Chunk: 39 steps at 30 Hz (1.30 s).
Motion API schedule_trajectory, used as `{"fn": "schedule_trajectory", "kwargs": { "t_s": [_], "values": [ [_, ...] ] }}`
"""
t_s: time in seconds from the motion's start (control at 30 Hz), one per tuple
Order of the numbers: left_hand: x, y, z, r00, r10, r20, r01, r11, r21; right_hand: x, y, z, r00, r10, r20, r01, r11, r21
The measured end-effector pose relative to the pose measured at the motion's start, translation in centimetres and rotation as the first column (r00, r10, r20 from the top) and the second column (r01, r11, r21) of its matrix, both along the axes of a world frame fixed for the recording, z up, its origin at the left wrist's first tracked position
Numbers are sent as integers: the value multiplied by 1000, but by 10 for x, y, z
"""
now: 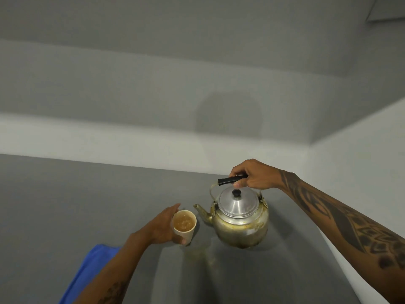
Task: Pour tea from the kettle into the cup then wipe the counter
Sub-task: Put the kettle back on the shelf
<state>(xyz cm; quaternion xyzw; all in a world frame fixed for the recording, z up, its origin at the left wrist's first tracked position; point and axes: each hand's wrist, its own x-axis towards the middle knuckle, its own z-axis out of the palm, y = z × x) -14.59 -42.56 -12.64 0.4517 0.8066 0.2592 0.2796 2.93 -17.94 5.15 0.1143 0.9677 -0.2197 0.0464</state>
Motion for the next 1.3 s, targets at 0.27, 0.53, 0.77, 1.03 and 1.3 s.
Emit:
{"fn": "schedule_trajectory", "kwargs": {
  "t_s": [0.27,0.53,0.77,1.03,1.3],
  "values": [
    [27,81,141,974,-53,-220,85,987,138,13,10,11,995,-85,-45,86,996,8],
    [64,172,196,906,-200,-374,198,979,-43,25,24,23,963,-215,-161,225,973,47],
    [79,214,213,853,-271,-446,276,960,-56,46,50,34,921,-311,-235,328,944,35],
    [103,275,216,845,-360,-396,371,927,-50,80,97,40,895,-386,-222,405,913,48],
    [122,345,191,852,-400,-338,397,914,-81,99,164,18,906,-397,-145,409,911,60]
  ]
}}
